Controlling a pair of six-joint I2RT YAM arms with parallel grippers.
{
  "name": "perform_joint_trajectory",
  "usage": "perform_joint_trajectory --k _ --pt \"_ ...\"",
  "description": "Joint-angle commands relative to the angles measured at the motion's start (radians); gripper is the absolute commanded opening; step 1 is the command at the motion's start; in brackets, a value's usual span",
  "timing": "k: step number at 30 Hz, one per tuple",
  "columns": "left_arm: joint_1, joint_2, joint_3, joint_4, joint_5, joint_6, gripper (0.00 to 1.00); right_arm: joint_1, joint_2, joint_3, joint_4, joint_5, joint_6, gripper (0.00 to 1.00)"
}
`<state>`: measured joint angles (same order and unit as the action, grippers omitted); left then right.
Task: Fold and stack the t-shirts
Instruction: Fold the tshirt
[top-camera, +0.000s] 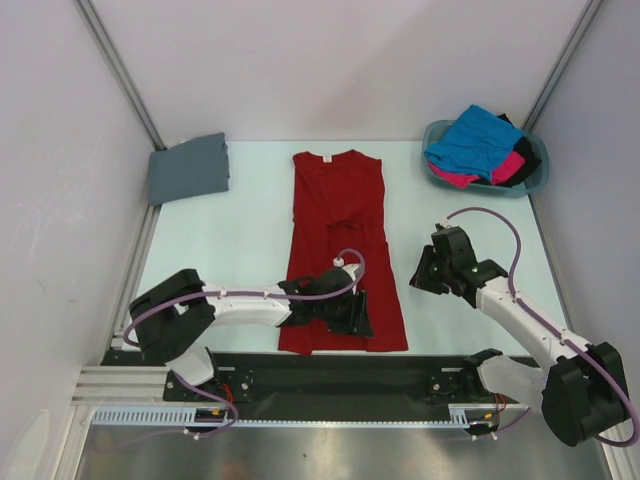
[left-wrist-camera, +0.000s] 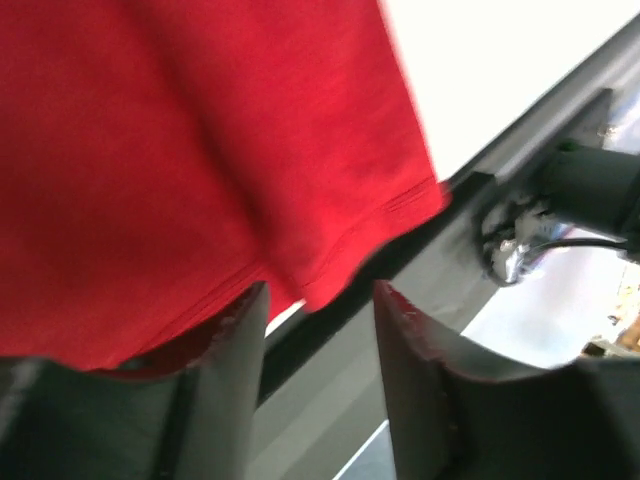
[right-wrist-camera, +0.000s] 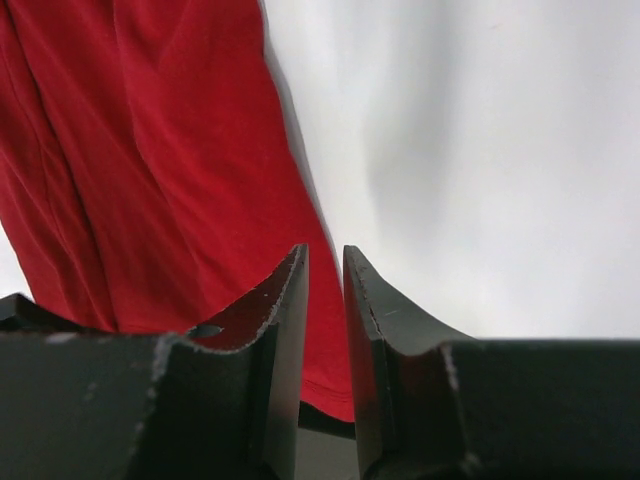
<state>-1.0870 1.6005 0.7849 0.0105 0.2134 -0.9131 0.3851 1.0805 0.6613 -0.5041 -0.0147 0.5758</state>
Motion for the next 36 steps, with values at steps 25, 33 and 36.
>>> perform_joint_trajectory --k 25,33,36 --pt "-0.017 -0.746 -0.265 -0.639 -0.62 -0.199 1.0 0.015 -0.099 -0.169 -0.042 -0.139 0.071 0.29" --pt "-0.016 -0.758 -0.391 -0.563 -0.597 -0.267 1.0 0.037 -0.16 -0.207 -0.057 -0.143 0.107 0.32" --pt "-0.016 -0.729 -0.401 -0.526 -0.591 -0.259 1.0 0.046 -0.159 -0.236 -0.039 -0.172 0.119 0.32"
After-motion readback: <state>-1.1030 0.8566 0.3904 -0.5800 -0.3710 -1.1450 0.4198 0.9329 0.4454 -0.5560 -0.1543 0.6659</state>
